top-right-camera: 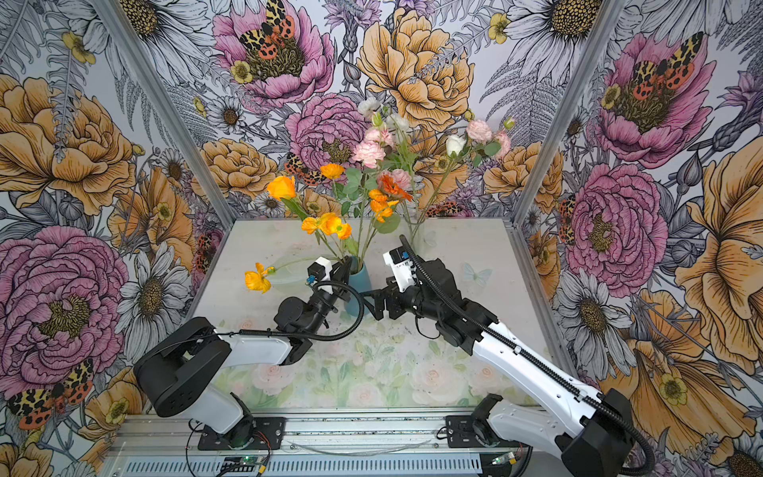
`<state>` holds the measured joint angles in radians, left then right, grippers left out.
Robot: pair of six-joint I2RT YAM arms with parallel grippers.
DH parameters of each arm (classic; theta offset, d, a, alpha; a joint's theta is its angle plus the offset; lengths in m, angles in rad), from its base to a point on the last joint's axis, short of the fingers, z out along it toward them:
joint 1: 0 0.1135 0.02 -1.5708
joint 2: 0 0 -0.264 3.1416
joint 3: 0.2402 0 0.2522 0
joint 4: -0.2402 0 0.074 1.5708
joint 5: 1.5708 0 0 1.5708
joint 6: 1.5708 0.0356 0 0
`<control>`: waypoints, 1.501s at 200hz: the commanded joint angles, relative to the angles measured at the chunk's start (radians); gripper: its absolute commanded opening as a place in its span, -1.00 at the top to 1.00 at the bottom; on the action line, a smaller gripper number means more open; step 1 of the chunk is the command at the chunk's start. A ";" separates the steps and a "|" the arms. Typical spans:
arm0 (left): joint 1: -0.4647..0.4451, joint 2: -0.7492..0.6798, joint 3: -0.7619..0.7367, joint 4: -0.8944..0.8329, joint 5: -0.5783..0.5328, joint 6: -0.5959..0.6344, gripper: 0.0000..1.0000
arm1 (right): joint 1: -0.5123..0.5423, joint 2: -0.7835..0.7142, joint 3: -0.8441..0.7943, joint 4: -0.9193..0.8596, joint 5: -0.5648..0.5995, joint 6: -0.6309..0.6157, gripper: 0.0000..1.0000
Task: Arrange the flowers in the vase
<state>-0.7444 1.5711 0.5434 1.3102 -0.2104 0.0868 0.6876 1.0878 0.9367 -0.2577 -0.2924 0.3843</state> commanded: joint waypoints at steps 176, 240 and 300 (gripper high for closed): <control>-0.095 -0.181 -0.150 -0.325 -0.115 -0.072 -0.97 | 0.000 -0.125 -0.123 0.008 0.196 0.082 -0.99; -0.110 0.108 -0.153 -0.008 -0.155 -0.070 -0.97 | 0.000 -0.114 -0.155 0.017 0.152 0.076 -0.99; -0.094 0.237 -0.089 0.103 -0.255 -0.034 -0.97 | -0.001 -0.052 -0.119 0.019 0.117 0.049 -0.99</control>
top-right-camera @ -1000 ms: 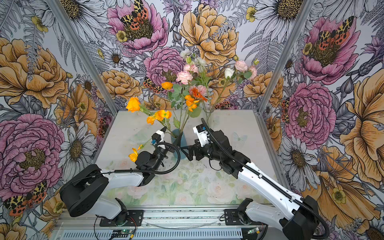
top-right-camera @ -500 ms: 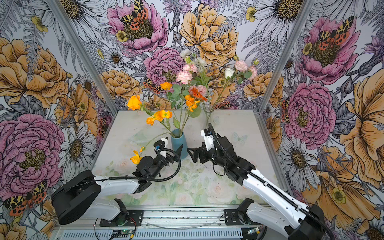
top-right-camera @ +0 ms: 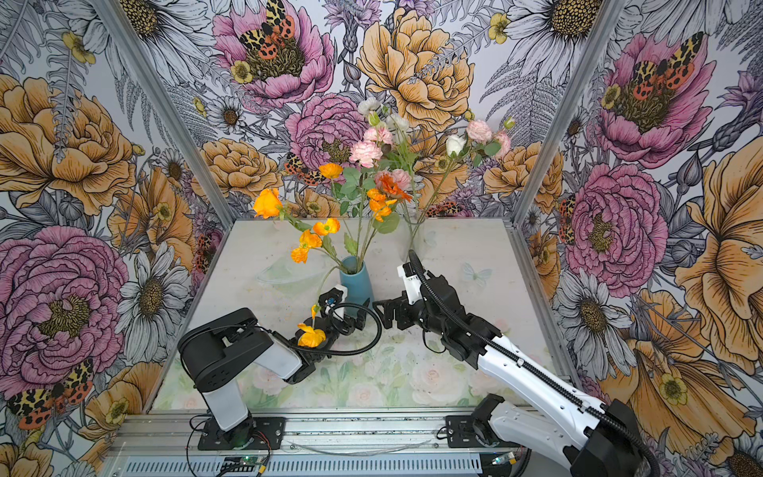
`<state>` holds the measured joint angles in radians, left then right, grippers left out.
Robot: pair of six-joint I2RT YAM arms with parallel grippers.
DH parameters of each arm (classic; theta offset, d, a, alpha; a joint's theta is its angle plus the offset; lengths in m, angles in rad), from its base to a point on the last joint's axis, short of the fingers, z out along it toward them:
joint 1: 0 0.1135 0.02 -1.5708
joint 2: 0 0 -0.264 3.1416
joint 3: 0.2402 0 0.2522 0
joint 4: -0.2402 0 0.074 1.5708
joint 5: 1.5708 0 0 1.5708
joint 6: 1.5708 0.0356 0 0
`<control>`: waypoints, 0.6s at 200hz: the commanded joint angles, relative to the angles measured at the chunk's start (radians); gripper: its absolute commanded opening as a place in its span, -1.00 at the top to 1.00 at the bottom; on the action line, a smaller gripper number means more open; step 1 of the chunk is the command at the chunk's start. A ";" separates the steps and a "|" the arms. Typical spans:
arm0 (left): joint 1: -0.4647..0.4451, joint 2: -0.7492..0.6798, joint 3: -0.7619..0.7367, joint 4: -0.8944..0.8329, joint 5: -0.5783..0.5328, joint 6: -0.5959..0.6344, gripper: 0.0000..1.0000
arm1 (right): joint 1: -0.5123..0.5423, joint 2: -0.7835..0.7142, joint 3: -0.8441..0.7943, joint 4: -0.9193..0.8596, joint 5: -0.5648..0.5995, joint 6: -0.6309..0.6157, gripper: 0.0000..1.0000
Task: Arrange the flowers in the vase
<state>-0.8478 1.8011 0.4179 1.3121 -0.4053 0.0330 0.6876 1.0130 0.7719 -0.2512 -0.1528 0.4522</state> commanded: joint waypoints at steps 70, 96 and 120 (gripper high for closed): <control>0.093 0.106 0.109 0.101 0.080 -0.012 -0.97 | -0.002 0.055 0.064 0.035 -0.044 -0.076 -0.98; 0.094 0.116 0.134 0.100 0.087 -0.002 -0.97 | -0.002 0.061 0.063 0.039 -0.042 -0.079 -0.98; 0.092 0.104 0.142 0.102 0.096 0.020 -0.97 | -0.002 0.073 0.063 0.046 -0.053 -0.079 -0.98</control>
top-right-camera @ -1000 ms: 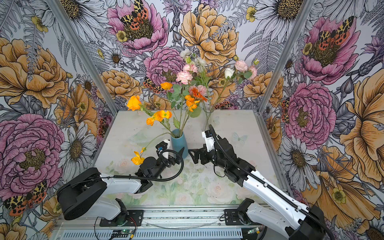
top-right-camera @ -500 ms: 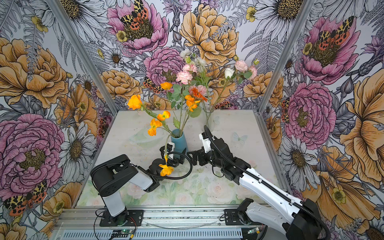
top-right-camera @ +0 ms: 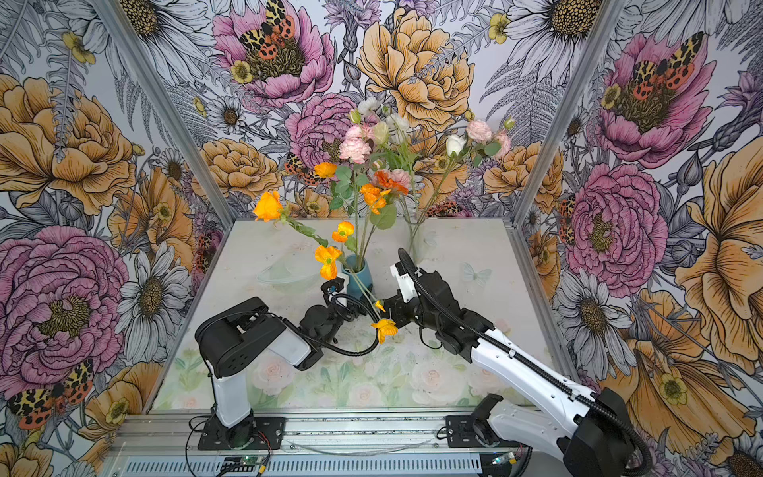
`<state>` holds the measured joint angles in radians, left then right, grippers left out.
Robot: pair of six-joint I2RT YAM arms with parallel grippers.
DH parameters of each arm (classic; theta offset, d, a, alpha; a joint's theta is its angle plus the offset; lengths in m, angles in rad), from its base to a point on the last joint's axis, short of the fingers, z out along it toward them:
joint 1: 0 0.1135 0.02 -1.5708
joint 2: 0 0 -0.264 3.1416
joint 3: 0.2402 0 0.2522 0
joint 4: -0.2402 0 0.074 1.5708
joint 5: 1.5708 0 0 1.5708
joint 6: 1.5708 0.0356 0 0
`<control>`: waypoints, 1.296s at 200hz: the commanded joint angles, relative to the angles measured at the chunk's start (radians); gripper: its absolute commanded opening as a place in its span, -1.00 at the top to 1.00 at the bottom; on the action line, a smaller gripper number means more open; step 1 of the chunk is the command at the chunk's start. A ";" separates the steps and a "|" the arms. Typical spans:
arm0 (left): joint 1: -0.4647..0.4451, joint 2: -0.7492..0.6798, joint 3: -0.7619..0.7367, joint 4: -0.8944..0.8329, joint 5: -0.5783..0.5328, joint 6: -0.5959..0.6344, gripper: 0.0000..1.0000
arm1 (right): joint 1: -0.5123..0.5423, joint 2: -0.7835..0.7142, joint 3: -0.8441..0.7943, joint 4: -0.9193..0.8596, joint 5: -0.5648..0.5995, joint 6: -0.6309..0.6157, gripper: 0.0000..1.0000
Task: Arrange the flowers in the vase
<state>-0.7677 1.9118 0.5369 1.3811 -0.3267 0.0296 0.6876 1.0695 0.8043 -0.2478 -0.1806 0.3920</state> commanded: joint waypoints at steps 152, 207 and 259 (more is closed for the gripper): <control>0.048 -0.018 0.052 0.033 0.145 -0.039 -0.27 | -0.030 -0.005 0.018 0.042 -0.039 -0.025 -0.99; 0.061 -0.027 0.049 0.033 0.210 -0.008 -0.03 | -0.078 -0.071 -0.027 0.036 -0.061 -0.012 -0.99; 0.061 -0.071 0.043 0.033 0.222 0.045 0.03 | -0.096 -0.052 -0.021 0.024 -0.105 -0.009 -0.99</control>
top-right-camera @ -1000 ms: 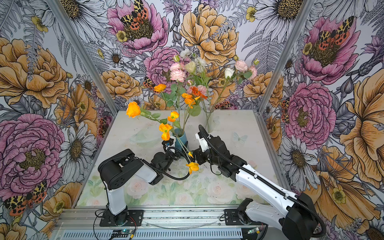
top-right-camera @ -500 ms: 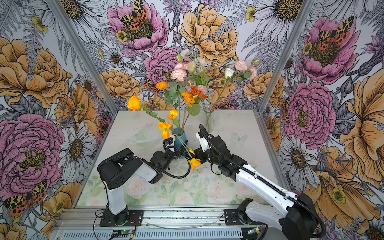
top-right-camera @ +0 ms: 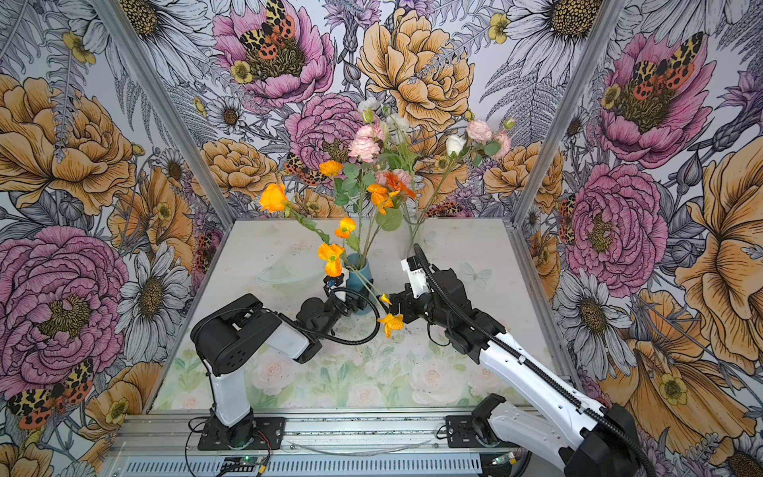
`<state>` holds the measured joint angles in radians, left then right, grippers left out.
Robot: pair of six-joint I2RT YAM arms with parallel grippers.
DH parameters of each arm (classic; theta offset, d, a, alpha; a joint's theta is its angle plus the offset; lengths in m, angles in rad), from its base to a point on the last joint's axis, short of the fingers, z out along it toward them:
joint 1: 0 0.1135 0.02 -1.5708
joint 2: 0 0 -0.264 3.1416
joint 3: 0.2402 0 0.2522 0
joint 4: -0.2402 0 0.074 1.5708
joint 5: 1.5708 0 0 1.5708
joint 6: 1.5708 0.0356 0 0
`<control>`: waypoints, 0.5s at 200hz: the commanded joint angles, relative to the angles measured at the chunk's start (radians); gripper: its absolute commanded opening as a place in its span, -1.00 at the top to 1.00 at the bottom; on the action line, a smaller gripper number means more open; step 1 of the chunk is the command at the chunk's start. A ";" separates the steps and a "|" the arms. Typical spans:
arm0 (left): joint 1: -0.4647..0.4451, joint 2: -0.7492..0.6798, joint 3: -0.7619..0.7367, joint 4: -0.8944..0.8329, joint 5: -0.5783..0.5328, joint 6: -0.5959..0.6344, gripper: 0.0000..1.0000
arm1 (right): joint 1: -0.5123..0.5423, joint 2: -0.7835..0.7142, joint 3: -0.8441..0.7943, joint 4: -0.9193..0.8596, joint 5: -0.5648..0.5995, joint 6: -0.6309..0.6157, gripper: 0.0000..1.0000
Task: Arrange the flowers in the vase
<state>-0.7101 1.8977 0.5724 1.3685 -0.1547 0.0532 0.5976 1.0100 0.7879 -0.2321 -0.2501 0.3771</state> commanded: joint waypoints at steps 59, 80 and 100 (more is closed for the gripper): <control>0.030 -0.104 0.025 0.046 0.064 0.029 0.06 | -0.008 0.018 0.008 0.008 -0.027 0.000 -0.99; 0.037 -0.107 0.034 0.046 0.059 0.030 0.11 | -0.013 0.016 0.013 0.008 -0.031 -0.002 -0.99; 0.041 -0.111 0.044 0.046 0.054 0.037 0.14 | -0.018 0.016 0.015 0.007 -0.031 -0.003 -0.99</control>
<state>-0.6842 1.8458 0.5724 1.2812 -0.1131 0.0704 0.5896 1.0279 0.7883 -0.2348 -0.2676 0.3767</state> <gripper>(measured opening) 0.886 0.992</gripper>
